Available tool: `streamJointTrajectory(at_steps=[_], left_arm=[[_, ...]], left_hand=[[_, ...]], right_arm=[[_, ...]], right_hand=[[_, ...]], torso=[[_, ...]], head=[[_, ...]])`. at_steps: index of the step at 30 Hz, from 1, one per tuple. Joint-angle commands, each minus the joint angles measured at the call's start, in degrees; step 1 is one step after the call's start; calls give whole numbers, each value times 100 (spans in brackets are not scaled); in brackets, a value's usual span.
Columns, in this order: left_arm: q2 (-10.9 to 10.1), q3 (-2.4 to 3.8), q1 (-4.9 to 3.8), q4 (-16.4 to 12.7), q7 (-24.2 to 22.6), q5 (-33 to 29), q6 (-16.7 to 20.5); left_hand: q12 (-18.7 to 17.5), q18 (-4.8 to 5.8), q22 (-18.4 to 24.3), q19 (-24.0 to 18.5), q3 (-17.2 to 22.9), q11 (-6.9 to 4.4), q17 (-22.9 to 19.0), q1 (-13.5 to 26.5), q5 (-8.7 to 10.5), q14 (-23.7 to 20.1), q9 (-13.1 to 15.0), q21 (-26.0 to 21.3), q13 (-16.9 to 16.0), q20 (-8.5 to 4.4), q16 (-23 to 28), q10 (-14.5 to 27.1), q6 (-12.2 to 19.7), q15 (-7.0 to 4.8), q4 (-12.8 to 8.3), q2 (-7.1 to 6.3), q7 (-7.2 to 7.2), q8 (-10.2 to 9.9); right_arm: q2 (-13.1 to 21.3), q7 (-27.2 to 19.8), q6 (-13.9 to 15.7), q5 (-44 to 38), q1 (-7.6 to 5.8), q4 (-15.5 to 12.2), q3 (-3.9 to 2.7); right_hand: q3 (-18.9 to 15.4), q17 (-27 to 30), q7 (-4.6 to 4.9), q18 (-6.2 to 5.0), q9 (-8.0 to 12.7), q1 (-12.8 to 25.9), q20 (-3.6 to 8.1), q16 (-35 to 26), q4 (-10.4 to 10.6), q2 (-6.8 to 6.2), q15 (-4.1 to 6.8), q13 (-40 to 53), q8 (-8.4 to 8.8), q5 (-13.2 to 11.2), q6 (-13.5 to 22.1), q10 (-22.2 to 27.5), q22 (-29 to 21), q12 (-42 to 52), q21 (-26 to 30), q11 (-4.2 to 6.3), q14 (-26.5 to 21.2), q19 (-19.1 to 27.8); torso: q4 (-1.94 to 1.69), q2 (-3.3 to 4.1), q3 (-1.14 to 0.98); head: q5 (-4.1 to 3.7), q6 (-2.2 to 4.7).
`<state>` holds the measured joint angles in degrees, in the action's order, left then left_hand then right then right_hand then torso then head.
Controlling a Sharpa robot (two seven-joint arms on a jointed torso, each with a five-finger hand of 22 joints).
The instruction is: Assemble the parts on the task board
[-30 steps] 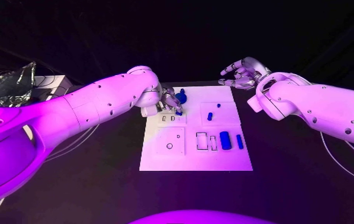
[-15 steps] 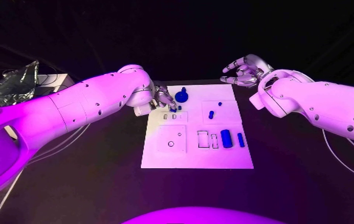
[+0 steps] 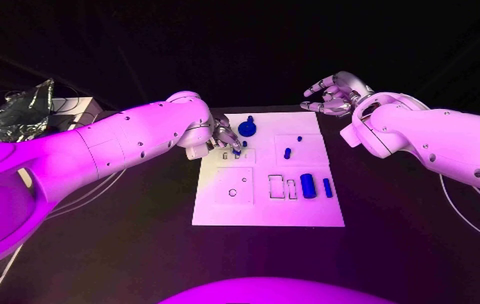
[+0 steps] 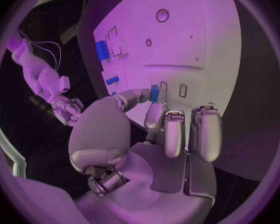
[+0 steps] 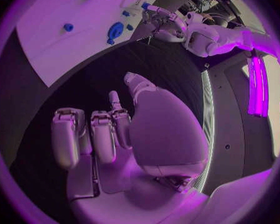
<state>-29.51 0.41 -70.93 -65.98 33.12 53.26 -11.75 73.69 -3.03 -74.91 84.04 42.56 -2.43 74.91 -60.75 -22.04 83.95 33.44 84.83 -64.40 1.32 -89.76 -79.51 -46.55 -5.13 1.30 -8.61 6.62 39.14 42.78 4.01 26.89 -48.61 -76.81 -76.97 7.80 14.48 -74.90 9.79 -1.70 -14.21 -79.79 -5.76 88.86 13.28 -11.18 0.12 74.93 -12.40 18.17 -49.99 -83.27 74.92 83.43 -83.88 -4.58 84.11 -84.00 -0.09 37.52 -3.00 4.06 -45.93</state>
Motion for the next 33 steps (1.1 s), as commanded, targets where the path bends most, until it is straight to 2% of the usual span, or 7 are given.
streamJointTrajectory(at_steps=[1, 6, 9, 22, 33], left_arm=[[32, -19, 7, 17, 14, 110, 73], [55, -40, 14, 31, 23, 163, 55], [66, -48, 16, 40, 32, 198, 20], [127, -71, 27, 97, 55, 415, 48], [175, -101, 51, 180, 60, 560, 77]], left_hand=[[-31, 55, -356, 31, 33, 0, 1509, -91, 115, 605, 1765, 17, -6, -33, -24, -30, -553, -30, -74, 164, -503, 233], [-21, 57, -369, 38, 1, -9, 1509, -97, 323, 605, 1817, 20, -38, -36, -24, -45, -607, -35, -55, 173, -516, 205], [-18, 57, -370, 38, -5, -10, 1509, -99, 376, 605, 1828, 19, -46, -37, -24, -48, -613, -36, -51, 176, -518, 193], [-28, 55, -356, 31, -19, -8, 1509, -95, 427, 605, 1839, 12, -38, -38, -24, -42, -611, -35, -45, 162, -516, 175], [-22, 57, -367, 36, -20, -9, 1507, -98, 441, 604, 1844, 17, -50, -38, -22, -46, -613, -35, -44, 164, -518, 170]], right_arm=[[0, -25, -77, -48, -1, -10, -3], [3, -24, -82, -48, -1, -12, -3], [6, -23, -83, -49, -1, -16, -3], [21, -25, -86, -52, -1, -29, -3], [38, -24, -86, -59, -1, -55, -4]], right_hand=[[14, -1129, -5, -10, 0, 6, -34, -34, 24, -59, -48, 809, -34, -1, 55, -4, 917, -20, 35, -22, 497, -295], [16, -1125, -5, -9, 0, 6, -35, -36, 26, -61, -48, 807, -38, 3, 57, -3, 920, -21, 32, -22, 496, -297], [16, -1125, -5, -9, 0, 6, -35, -36, 26, -61, -48, 807, -38, 3, 57, -3, 920, -21, 32, -22, 496, -297], [16, -1125, -5, -9, 0, 6, -35, -36, 26, -61, -48, 807, -38, 3, 57, -3, 920, -21, 32, -22, 496, -297], [16, -1125, -5, -9, 0, 6, -35, -36, 26, -61, -48, 807, -38, 3, 57, -3, 920, -21, 32, -22, 496, -297]], torso=[[3, 0, -6], [1, -3, -7], [2, 3, -5], [2, 5, 2], [0, 1, -2]], head=[[-7, -14], [-9, -35], [-19, -35], [-33, -48], [-39, -86]])
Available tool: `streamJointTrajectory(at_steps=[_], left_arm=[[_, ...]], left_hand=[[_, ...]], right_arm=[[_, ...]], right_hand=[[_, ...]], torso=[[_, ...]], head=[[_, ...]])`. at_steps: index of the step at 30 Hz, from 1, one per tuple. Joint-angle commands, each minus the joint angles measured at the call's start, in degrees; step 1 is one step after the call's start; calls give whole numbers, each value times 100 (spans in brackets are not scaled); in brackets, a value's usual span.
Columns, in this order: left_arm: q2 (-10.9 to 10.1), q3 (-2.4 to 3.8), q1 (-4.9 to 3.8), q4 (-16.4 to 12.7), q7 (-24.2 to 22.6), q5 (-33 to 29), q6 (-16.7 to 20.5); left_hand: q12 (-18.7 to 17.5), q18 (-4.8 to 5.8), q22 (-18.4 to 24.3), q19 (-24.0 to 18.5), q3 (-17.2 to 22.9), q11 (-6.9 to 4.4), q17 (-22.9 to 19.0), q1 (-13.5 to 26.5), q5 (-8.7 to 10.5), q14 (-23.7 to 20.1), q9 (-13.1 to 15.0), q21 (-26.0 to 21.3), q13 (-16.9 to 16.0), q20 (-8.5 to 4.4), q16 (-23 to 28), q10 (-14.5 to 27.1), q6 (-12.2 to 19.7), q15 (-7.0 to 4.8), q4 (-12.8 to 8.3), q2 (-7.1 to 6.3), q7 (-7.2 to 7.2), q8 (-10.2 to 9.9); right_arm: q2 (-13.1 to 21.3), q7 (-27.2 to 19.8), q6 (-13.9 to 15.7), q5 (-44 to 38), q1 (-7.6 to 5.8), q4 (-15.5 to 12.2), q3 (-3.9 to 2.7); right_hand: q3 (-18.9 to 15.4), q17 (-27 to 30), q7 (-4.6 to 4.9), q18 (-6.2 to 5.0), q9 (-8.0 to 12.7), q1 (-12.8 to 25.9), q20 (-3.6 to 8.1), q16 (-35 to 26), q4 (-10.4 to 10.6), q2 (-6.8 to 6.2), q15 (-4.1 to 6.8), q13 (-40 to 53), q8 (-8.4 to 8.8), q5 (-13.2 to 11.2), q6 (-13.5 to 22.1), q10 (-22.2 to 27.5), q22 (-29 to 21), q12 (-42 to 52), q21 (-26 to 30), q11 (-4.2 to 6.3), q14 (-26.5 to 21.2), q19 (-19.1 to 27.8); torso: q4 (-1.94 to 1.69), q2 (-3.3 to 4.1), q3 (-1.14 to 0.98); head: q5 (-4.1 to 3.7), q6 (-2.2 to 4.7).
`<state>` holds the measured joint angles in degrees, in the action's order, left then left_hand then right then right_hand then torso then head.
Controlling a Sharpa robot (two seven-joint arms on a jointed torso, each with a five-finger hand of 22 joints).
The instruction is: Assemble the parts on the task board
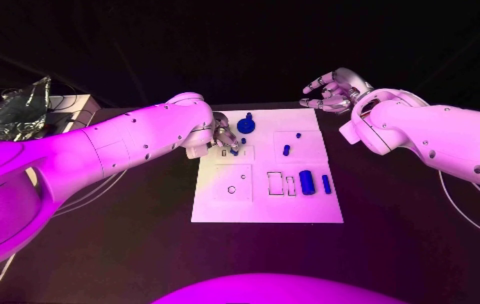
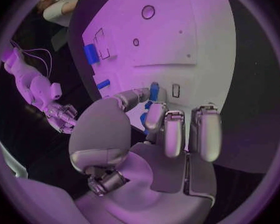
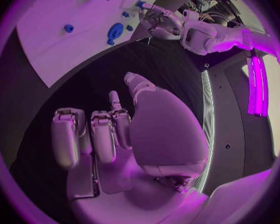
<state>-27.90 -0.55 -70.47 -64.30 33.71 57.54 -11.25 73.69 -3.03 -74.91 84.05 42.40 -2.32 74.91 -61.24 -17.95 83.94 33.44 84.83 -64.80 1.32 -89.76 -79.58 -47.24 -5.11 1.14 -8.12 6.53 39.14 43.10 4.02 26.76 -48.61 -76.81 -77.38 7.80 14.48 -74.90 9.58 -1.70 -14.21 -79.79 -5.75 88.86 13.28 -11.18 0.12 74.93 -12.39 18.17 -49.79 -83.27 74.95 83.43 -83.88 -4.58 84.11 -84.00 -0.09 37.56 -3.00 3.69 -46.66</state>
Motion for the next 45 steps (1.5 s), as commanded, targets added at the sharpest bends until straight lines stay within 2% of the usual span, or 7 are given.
streamJointTrajectory(at_steps=[1, 19, 29, 32, 33, 38, 45], left_arm=[[16, -9, 7, 17, 1, 135, 23], [18, -57, 21, 17, -5, 113, -82], [31, -64, 21, 33, -10, 59, -114], [40, -65, 21, 53, -16, 32, -83], [42, -66, 21, 59, -18, 18, -72], [45, -64, 20, 73, -29, -54, -32], [35, -56, 19, 82, -30, -249, -53]], left_hand=[[-22, 58, -367, 36, -5, -19, 1507, -49, 32, 605, 1844, 17, -10, -38, -23, -40, -545, -36, -28, 115, -508, 170], [-26, 57, -365, 34, -13, -16, 1502, -43, 56, 604, 1851, 15, -8, -38, -20, -37, -544, -35, -16, 116, -505, 156], [-70, 57, -364, 33, -104, -12, 1498, 30, 88, 603, 1874, 12, 42, -33, -19, -11, -570, -30, 57, 55, -506, 112], [-76, 57, -365, 33, -112, -16, 1503, 38, 82, 604, 1881, 12, 44, -33, -21, -12, -589, -31, 97, 95, -510, 99], [-82, 59, -373, 37, -117, -19, 1504, 53, 76, 604, 1892, 14, 47, -33, -22, -12, -607, -31, 158, 160, -510, 84], [-96, 57, -368, 34, -94, -19, 1499, 41, 58, 603, 1914, 10, 54, -35, -19, -9, -624, -33, 224, 268, -511, 56], [-110, 58, -374, 36, 4, -24, 1503, -49, 31, 604, 1951, 11, 60, -36, -21, -4, -623, -36, 175, 317, -515, 29]], right_arm=[[7, -25, -73, -60, -1, -17, -3], [19, -20, -75, -71, -1, -25, -4], [17, -19, -69, -76, -1, -24, -4], [16, -20, -70, -76, -1, -22, -4], [15, -19, -70, -77, -1, -21, -4], [7, -20, -76, -78, -1, -10, -4], [3, -20, -86, -80, -1, -1, -4]], right_hand=[[16, -1125, 16, -9, -1, 6, -35, -36, 26, -61, -48, 807, -38, 3, 37, -3, 917, -21, 32, -22, 496, -297], [16, -1125, 16, -9, -1, 6, -35, -36, 26, -61, -48, 807, -38, 3, 37, -3, 917, -21, 32, -22, 496, -297], [26, -1120, 15, -10, -3, 4, -35, -38, 34, -65, -47, 806, -55, 14, 45, -2, 916, -22, 35, -21, 495, -297], [26, -1120, 15, -10, -3, 4, -35, -38, 34, -65, -47, 806, -55, 14, 45, -2, 916, -22, 35, -21, 495, -297], [26, -1120, 15, -10, -3, 4, -35, -38, 34, -65, -47, 806, -55, 14, 45, -2, 916, -22, 35, -21, 495, -297], [26, -1120, 15, -10, -3, 4, -35, -38, 34, -65, -47, 806, -55, 14, 45, -2, 916, -22, 35, -21, 495, -297], [26, -1120, 15, -10, -3, 4, -35, -38, 34, -65, -47, 806, -55, 14, 45, -2, 916, -22, 35, -21, 495, -297]], torso=[[-2, -5, 0], [-7, -6, -4], [-3, -4, -7], [-1, -2, -6], [-1, -3, -6], [-1, -4, -9], [-1, -2, -8]], head=[[-5, -19], [-22, -53], [-16, -61], [-18, -63], [-19, -63], [-14, -62], [-21, -66]])
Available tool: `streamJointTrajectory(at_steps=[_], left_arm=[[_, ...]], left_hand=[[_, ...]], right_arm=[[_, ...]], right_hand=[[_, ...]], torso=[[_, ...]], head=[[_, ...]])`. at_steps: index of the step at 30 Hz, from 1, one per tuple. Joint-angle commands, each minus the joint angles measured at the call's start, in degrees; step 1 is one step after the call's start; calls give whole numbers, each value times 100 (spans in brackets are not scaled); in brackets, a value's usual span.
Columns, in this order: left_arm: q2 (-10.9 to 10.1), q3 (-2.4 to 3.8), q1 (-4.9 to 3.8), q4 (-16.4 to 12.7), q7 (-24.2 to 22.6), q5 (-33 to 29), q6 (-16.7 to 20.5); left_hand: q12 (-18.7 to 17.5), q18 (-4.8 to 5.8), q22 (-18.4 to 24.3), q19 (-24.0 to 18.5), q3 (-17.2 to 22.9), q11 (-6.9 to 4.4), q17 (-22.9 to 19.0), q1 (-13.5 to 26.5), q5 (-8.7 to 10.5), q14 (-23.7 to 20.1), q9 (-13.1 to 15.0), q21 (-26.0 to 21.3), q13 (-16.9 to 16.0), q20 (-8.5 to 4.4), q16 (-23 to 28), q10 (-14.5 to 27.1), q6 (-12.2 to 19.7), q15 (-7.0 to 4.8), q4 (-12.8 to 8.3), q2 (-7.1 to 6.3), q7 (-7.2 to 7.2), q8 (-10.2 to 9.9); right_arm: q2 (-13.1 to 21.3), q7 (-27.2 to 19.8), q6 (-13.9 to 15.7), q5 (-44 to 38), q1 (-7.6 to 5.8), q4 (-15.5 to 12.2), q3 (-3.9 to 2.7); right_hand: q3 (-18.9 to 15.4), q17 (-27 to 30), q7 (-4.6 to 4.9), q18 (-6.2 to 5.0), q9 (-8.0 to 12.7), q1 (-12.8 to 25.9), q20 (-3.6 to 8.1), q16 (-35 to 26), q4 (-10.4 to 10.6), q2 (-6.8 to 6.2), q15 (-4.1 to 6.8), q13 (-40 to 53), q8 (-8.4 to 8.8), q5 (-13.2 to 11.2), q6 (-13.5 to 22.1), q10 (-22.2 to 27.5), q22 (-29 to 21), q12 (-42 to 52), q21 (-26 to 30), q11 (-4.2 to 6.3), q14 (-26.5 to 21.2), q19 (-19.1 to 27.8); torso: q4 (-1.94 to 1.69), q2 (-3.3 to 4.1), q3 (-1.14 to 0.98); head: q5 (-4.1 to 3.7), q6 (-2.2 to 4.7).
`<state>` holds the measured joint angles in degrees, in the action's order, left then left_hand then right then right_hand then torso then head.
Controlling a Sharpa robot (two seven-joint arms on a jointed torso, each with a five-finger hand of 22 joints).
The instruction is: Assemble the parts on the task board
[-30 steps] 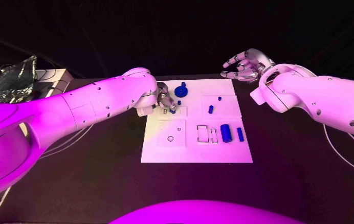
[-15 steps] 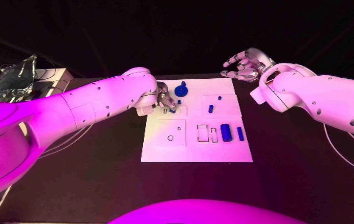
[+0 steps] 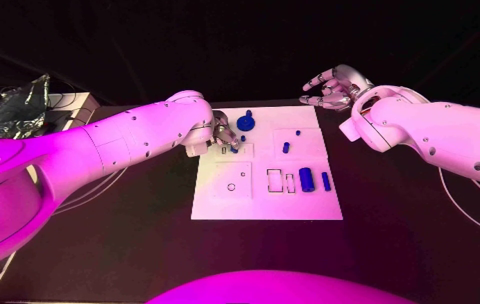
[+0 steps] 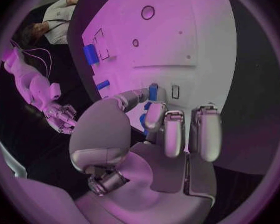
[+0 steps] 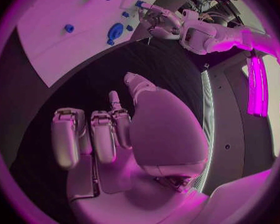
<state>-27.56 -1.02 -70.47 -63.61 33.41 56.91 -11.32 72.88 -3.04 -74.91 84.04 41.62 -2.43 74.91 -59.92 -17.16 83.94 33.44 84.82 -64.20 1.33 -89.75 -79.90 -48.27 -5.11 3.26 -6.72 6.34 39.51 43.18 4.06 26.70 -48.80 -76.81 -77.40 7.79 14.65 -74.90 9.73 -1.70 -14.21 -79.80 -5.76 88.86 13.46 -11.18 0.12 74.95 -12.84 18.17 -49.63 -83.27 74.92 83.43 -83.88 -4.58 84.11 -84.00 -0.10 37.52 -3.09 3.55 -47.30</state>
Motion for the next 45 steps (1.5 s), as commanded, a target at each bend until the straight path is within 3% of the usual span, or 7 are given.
streamJointTrajectory(at_steps=[1, 21, 37, 45], left_arm=[[-4, -8, 19, 14, 3, -225, -57], [-7, 25, 11, 69, 56, -462, -302], [140, 22, 7, 226, 117, -415, -412], [229, 19, 7, 301, 164, -416, -556]], left_hand=[[-33, 61, -382, 40, 99, -13, 1505, -193, -51, 605, 1956, 15, 5, -37, -22, 29, -520, -37, -47, 179, -496, -11], [-3, 60, -382, 38, 269, -16, 1509, -258, -113, 606, 2018, 12, -52, -34, -25, -17, -578, -33, -164, 109, -499, -43], [2, 60, -379, 37, 283, -14, 1509, -238, -107, 606, 2027, 10, -61, -33, -25, -29, -602, -32, -157, 98, -498, -48], [12, 61, -384, 38, 166, -17, 1509, -79, -73, 606, 2069, 8, -89, -29, -25, -60, -664, -30, -74, -31, -511, -84]], right_arm=[[-5, -23, -82, -62, -1, 3, -3], [-16, -13, -105, -75, 0, 32, -3], [-19, -13, -104, -85, 0, 35, -3], [-24, 1, -91, -118, 0, 30, -3]], right_hand=[[8, -1120, -1, -11, -3, 4, -35, -38, 17, -65, -47, 804, -10, 14, 30, -2, 919, -22, 35, -21, 495, -297], [14, -1116, -1, -13, -4, -1, -35, -40, 17, -76, -47, 799, -23, 18, 38, 2, 913, -26, 43, -21, 494, -294], [14, -1116, -1, -13, -4, -1, -35, -40, 17, -76, -47, 799, -23, 18, 38, 2, 913, -26, 43, -21, 494, -294], [14, -1116, -1, -13, -4, -1, -35, -40, 17, -76, -47, 799, -23, 18, 38, 2, 913, -26, 43, -21, 494, -294]], torso=[[0, 2, 0], [-12, -1, -4], [-9, 4, -2], [-7, -2, 2]], head=[[-8, -3], [-8, -24], [-9, -46], [-16, -57]])
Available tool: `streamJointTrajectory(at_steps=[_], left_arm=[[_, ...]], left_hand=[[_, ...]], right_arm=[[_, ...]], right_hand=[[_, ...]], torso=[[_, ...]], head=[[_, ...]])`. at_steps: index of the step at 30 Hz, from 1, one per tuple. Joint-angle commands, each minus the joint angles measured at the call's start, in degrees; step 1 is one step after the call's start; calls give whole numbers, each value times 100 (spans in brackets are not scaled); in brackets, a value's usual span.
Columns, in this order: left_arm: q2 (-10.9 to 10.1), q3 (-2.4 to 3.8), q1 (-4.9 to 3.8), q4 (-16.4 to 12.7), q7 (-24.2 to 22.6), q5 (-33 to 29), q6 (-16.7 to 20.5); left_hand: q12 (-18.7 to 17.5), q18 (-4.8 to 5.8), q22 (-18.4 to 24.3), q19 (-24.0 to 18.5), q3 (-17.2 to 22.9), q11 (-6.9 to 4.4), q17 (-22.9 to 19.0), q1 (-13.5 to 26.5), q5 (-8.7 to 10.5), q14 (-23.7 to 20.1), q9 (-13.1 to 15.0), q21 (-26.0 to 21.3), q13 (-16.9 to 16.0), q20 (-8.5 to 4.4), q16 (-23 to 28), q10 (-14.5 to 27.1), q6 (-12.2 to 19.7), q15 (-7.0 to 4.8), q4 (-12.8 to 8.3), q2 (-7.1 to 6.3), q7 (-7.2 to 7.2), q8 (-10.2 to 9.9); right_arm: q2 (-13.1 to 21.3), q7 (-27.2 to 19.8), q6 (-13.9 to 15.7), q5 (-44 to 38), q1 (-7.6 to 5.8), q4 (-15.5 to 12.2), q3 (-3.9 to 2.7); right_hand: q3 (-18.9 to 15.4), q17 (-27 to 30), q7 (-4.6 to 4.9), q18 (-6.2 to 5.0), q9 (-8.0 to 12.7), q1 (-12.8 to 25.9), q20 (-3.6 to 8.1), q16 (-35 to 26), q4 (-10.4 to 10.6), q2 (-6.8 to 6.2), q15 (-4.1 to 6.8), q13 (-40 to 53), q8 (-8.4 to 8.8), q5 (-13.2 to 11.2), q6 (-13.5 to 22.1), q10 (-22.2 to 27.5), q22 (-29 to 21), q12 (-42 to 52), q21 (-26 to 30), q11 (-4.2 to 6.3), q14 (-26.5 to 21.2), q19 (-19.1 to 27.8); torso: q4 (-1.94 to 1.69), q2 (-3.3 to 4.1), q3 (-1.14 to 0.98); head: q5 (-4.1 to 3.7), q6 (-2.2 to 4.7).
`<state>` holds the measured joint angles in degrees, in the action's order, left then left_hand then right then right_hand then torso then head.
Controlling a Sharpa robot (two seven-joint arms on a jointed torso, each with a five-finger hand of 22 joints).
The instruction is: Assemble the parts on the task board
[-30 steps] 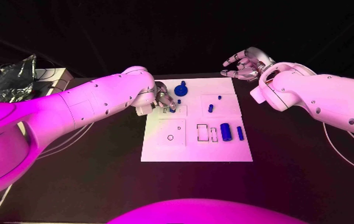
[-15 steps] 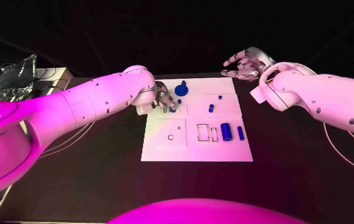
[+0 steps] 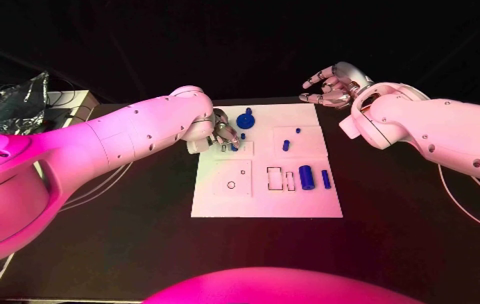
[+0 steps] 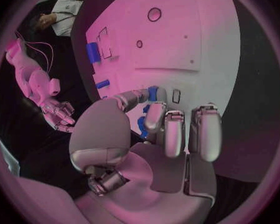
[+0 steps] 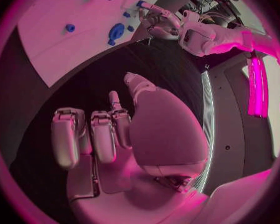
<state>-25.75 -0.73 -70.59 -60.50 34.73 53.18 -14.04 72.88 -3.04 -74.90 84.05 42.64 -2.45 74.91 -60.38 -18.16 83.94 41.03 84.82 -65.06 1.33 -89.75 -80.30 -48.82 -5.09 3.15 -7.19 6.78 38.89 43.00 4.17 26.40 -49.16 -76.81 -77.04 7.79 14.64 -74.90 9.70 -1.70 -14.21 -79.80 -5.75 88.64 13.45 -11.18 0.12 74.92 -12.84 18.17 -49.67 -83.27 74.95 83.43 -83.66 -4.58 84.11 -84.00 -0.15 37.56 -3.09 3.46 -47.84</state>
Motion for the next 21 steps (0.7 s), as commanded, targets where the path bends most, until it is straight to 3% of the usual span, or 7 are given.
streamJointTrajectory(at_steps=[1, 9, 21], left_arm=[[51, -10, 19, -9, 32, -43, -285], [93, -12, 19, 21, 31, -41, -273], [92, -13, 20, 27, 23, 132, -125]], left_hand=[[12, 60, -384, 38, 64, -14, 1509, -32, 27, 606, 1310, 8, -3, -29, -25, -20, -609, -31, -63, 15, -555, -22], [19, 60, -384, 38, -49, -24, 1509, 49, 55, 606, 1335, 6, -21, -33, -25, -35, -649, -37, 11, -19, -570, -40], [-95, 50, -343, 17, -1022, -42, 1486, 349, 207, 599, 1436, -27, 84, -62, -12, 41, -702, -65, 550, -214, -589, -192]], right_arm=[[-6, -10, -60, -83, -1, -7, -3], [-9, -12, -57, -86, -1, -9, -3], [-4, -18, -60, -86, -1, -10, -3]], right_hand=[[15, -1116, 3, -12, -4, -1, -35, -18, 18, -76, -47, 802, -23, 18, 41, 2, 910, -26, 20, -21, 494, -294], [18, -1106, 3, -16, -5, -5, -35, -22, 19, -83, -46, 799, -30, 17, 49, 5, 899, -29, 33, -21, 492, -288], [19, -1086, 3, -20, -5, -6, -35, -31, 20, -87, -46, 782, -33, 18, 53, 21, 884, -45, 50, -21, 487, -281]], torso=[[-4, -6, 2], [-4, -8, 4], [-4, -7, 5]], head=[[-8, -6], [-11, -2], [-23, 14]])
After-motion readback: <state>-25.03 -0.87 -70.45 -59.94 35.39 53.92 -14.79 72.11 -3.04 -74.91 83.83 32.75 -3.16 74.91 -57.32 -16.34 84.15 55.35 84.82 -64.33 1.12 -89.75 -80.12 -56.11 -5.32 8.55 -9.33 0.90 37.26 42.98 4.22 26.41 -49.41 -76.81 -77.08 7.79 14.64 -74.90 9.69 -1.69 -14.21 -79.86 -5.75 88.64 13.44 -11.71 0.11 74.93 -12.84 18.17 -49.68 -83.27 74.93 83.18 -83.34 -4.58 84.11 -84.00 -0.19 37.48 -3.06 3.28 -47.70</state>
